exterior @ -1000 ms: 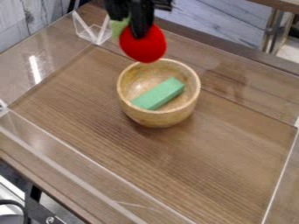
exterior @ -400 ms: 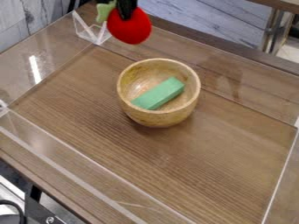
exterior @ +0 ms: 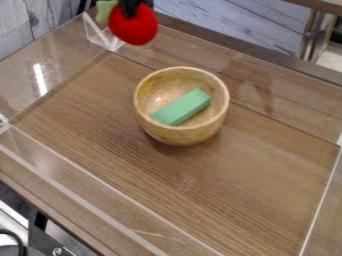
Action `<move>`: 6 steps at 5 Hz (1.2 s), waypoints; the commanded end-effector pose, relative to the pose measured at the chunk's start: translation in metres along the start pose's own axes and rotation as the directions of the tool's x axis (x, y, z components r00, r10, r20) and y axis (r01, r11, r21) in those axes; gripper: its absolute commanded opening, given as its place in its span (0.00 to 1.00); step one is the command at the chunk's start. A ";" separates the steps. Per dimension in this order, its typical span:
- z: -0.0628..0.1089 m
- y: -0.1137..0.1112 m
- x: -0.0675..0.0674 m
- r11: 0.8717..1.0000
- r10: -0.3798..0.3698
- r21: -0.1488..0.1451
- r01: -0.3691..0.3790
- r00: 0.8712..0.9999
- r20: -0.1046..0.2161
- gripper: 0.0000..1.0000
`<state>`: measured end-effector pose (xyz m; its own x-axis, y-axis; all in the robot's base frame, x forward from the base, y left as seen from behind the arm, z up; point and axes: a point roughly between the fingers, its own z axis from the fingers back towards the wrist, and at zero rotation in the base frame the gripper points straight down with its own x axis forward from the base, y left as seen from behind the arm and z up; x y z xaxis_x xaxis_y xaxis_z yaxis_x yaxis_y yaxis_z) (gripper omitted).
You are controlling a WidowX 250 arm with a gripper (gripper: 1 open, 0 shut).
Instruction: Move the red fruit to the left
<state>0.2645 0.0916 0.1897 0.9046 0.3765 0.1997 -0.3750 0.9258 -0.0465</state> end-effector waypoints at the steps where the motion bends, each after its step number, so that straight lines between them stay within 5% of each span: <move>1: 0.006 0.026 0.006 0.996 0.086 0.034 -0.088 0.995 0.043 0.00; 3: -0.011 0.047 -0.002 0.984 0.163 0.068 -0.165 0.986 0.028 0.00; 6: -0.003 0.054 -0.010 0.986 0.131 0.107 -0.129 0.991 -0.013 0.00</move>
<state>0.2340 0.1332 0.1679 0.8608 0.4926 0.1278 -0.4997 0.8657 0.0294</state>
